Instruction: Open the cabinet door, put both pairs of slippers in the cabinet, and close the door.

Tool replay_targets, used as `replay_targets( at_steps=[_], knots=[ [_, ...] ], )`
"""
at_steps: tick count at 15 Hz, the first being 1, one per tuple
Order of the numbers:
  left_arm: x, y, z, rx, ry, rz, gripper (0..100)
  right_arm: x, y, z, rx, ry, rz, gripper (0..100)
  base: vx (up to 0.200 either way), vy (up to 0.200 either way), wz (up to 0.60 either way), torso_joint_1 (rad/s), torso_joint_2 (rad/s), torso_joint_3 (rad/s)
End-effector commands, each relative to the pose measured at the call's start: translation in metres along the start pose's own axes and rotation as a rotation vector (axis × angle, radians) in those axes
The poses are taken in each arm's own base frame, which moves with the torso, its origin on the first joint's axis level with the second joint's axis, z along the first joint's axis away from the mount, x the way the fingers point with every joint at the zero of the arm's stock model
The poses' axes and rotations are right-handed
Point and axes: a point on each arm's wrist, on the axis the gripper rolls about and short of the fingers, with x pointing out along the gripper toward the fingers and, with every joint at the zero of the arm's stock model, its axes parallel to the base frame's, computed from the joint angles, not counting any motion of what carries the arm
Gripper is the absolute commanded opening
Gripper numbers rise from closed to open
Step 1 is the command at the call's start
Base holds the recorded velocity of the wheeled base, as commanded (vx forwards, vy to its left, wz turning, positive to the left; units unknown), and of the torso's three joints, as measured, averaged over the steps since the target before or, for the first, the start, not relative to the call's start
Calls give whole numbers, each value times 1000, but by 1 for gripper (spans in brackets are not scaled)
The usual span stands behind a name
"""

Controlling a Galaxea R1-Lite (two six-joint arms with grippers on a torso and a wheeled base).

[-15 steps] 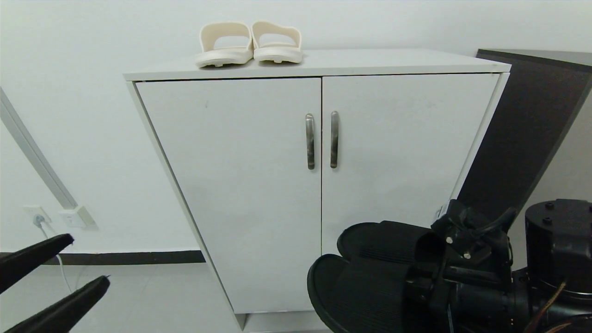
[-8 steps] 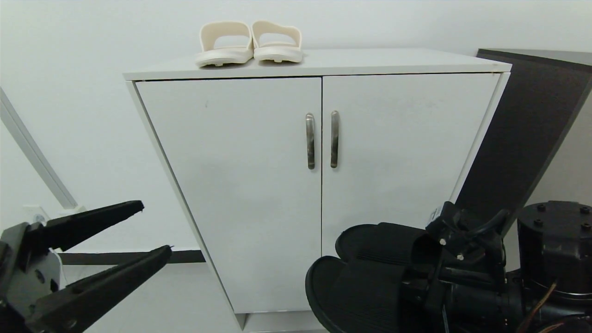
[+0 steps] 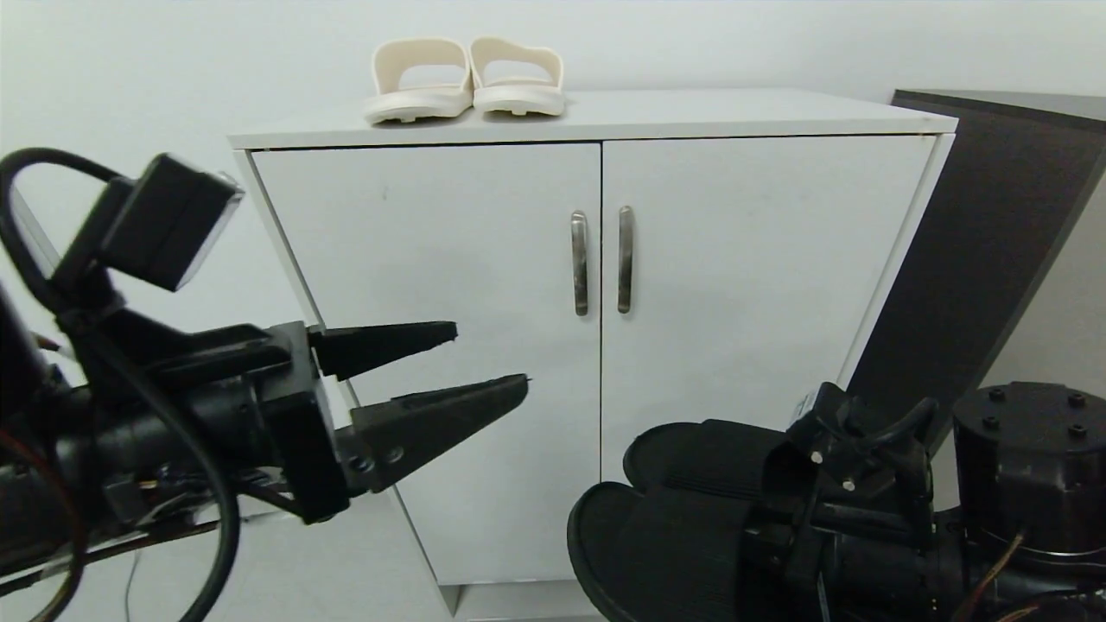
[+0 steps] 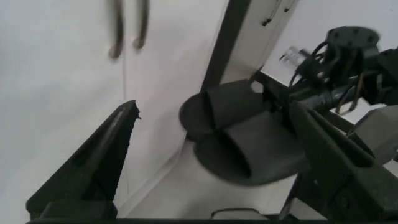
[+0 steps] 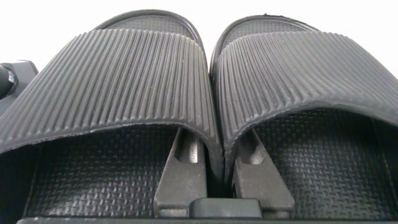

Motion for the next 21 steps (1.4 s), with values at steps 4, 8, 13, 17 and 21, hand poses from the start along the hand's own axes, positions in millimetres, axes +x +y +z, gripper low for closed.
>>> replay_targets(
  at_steps=[4,8,13,17,21],
  knots=[
    [48,-2,6,-59,39,-74,100,3,0,-2,3,11,1,0,0,0,0,0,0,0],
    [73,0,12,-47,1,-104,100,4,-1,-6,6,27,1,0,0,0,0,0,0,0],
    [98,2,21,-56,1,-197,100,6,-2,-7,8,13,5,0,0,0,0,0,0,0],
    [119,6,30,-157,9,-299,100,6,-2,-8,8,15,5,0,0,0,0,0,0,0],
    [148,26,23,-172,7,-197,100,6,-2,-8,6,13,5,0,0,0,0,0,0,0]
  ],
)
